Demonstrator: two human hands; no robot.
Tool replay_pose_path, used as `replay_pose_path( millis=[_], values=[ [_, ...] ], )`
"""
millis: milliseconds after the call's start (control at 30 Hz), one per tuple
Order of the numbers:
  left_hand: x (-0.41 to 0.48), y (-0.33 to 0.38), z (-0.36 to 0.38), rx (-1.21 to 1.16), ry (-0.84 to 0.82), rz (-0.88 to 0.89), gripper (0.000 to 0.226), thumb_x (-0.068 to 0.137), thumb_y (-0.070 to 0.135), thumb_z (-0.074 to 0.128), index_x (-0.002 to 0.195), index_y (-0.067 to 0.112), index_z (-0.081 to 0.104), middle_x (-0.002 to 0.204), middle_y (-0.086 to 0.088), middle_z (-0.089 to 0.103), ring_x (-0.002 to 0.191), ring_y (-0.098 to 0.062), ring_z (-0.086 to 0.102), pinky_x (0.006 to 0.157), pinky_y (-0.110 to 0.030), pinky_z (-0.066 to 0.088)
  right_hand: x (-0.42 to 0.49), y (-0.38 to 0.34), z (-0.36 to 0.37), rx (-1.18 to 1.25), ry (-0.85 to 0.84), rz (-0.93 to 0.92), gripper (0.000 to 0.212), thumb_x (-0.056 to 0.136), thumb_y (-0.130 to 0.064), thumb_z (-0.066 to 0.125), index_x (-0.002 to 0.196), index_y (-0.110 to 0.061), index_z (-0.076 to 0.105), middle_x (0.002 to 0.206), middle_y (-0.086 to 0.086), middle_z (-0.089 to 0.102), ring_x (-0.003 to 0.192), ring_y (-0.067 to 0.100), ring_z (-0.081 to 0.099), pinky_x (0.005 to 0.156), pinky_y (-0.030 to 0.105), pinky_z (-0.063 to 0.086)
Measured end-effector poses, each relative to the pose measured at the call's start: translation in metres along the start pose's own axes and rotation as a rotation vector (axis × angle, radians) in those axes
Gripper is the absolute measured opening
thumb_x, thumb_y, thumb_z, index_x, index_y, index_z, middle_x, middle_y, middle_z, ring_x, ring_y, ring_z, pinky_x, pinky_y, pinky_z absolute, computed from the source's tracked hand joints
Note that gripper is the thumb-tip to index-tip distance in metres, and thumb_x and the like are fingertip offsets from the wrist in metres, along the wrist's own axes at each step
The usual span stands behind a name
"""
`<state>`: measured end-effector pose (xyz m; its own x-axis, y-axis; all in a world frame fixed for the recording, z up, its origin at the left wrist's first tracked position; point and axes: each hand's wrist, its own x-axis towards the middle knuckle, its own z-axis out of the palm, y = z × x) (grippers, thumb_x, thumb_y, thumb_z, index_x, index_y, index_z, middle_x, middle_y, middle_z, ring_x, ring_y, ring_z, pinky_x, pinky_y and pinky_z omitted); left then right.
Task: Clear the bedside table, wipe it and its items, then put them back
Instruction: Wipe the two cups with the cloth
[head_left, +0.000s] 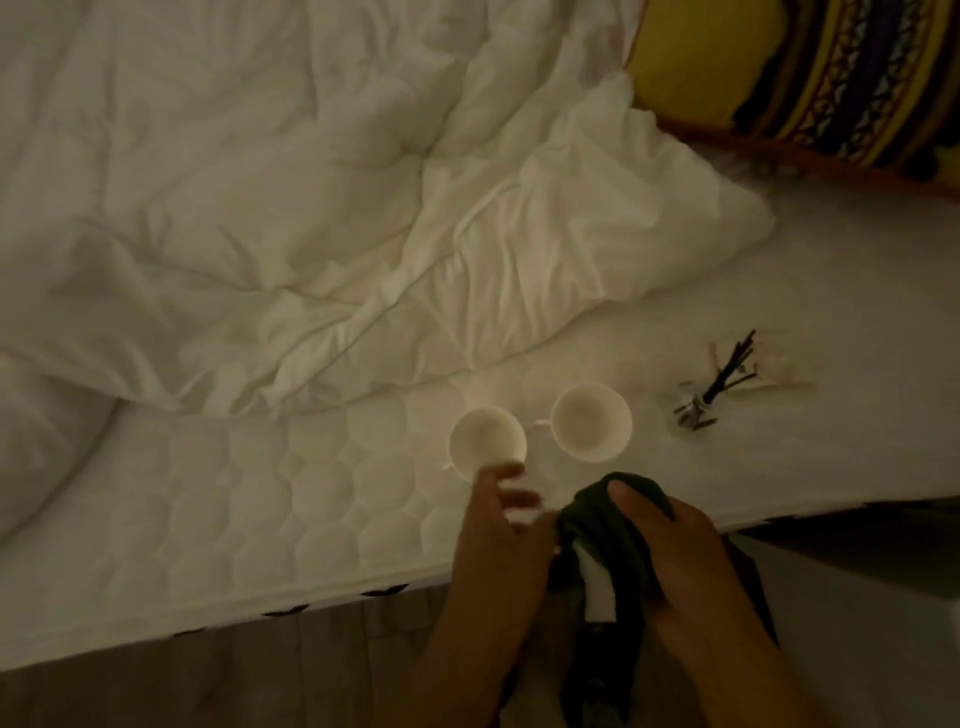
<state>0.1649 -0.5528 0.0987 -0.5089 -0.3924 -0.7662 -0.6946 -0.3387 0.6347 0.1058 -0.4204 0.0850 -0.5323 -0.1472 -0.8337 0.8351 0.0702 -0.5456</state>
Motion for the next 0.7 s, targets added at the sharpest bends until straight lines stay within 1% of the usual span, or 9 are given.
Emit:
replay_pose_path(
  millis=[67, 133, 200, 233, 300, 400, 533, 600, 700],
  values=[
    [0.02, -0.001, -0.016, 0.2, 0.165, 0.328, 0.055, 0.085, 0.028, 0.069, 0.131, 0.036, 0.04, 0.13, 0.009, 0.051, 0.113, -0.007, 0.056, 0.089, -0.025, 0.052, 0.006, 0.004, 0.006, -0.04, -0.004, 0.035, 0.017, 0.081, -0.027, 0.073, 0.079, -0.01, 0.077, 0.082, 0.014, 0.076, 0.071, 0.022, 0.075, 0.055, 0.027, 0.057],
    [0.049, -0.005, -0.024, 0.507, 0.246, 0.573, 0.081, 0.081, 0.045, 0.069, 0.146, 0.037, 0.021, 0.151, 0.005, 0.027, 0.138, -0.013, 0.029, 0.11, -0.034, 0.031, 0.013, 0.012, 0.01, -0.081, -0.006, 0.072, 0.02, 0.082, -0.028, 0.072, 0.087, -0.009, 0.076, 0.084, 0.013, 0.077, 0.076, 0.024, 0.075, 0.057, 0.027, 0.057],
    [0.079, -0.019, -0.027, 0.856, 0.192, 0.594, 0.098, 0.077, 0.059, 0.065, 0.15, 0.043, 0.002, 0.16, 0.004, 0.0, 0.147, -0.024, 0.005, 0.114, -0.048, 0.015, 0.018, 0.02, 0.011, -0.098, -0.025, 0.117, 0.016, 0.084, -0.029, 0.072, 0.087, -0.013, 0.078, 0.085, 0.01, 0.078, 0.078, 0.024, 0.076, 0.059, 0.028, 0.057],
    [0.09, -0.026, -0.026, 0.974, 0.132, 0.569, 0.1, 0.077, 0.06, 0.065, 0.149, 0.046, -0.002, 0.16, 0.003, -0.006, 0.147, -0.028, 0.001, 0.114, -0.054, 0.016, 0.021, 0.024, 0.01, -0.121, -0.028, 0.127, 0.015, 0.085, -0.03, 0.071, 0.087, -0.016, 0.078, 0.086, 0.009, 0.078, 0.078, 0.023, 0.076, 0.061, 0.03, 0.058],
    [0.104, -0.04, -0.024, 1.076, 0.085, 0.56, 0.095, 0.078, 0.05, 0.068, 0.148, 0.045, 0.005, 0.158, -0.003, 0.001, 0.14, -0.034, 0.016, 0.107, -0.059, 0.036, 0.027, 0.032, 0.008, -0.239, -0.008, 0.12, 0.017, 0.085, -0.033, 0.071, 0.091, -0.018, 0.076, 0.087, 0.007, 0.078, 0.081, 0.024, 0.075, 0.071, 0.034, 0.058],
    [0.112, -0.042, -0.025, 0.933, 0.153, 0.583, 0.082, 0.078, 0.042, 0.068, 0.145, 0.038, 0.021, 0.145, -0.006, 0.021, 0.123, -0.027, 0.032, 0.095, -0.044, 0.048, 0.026, 0.035, 0.007, -0.628, 0.03, -0.091, 0.021, 0.084, -0.04, 0.069, 0.095, -0.022, 0.069, 0.092, 0.003, 0.074, 0.086, 0.015, 0.07, 0.08, 0.035, 0.057],
    [0.1, -0.021, -0.034, 0.428, 0.105, 0.283, 0.056, 0.086, 0.048, 0.06, 0.138, 0.039, 0.042, 0.133, 0.0, 0.043, 0.115, -0.019, 0.049, 0.092, -0.034, 0.048, 0.011, 0.017, 0.015, -0.812, -0.072, -0.512, 0.038, 0.083, -0.036, 0.07, 0.118, -0.033, 0.058, 0.112, -0.024, 0.062, 0.107, -0.005, 0.058, 0.093, 0.022, 0.049],
    [0.077, -0.009, -0.032, 0.215, 0.053, 0.227, 0.044, 0.089, 0.047, 0.056, 0.132, 0.037, 0.053, 0.131, 0.0, 0.056, 0.111, -0.019, 0.058, 0.091, -0.04, 0.054, 0.001, 0.011, 0.029, -0.772, -0.147, -0.582, 0.051, 0.083, -0.027, 0.072, 0.13, -0.039, 0.054, 0.125, -0.026, 0.058, 0.117, -0.006, 0.055, 0.099, 0.022, 0.048],
    [0.043, 0.007, -0.031, 0.252, -0.007, 0.368, 0.027, 0.091, 0.044, 0.05, 0.108, 0.037, 0.07, 0.101, 0.01, 0.074, 0.092, -0.004, 0.068, 0.085, -0.029, 0.055, -0.02, 0.008, 0.062, -0.485, -0.071, -0.586, 0.048, 0.085, -0.032, 0.069, 0.13, -0.038, 0.056, 0.12, -0.023, 0.063, 0.11, -0.006, 0.06, 0.094, 0.023, 0.054]
  ],
)
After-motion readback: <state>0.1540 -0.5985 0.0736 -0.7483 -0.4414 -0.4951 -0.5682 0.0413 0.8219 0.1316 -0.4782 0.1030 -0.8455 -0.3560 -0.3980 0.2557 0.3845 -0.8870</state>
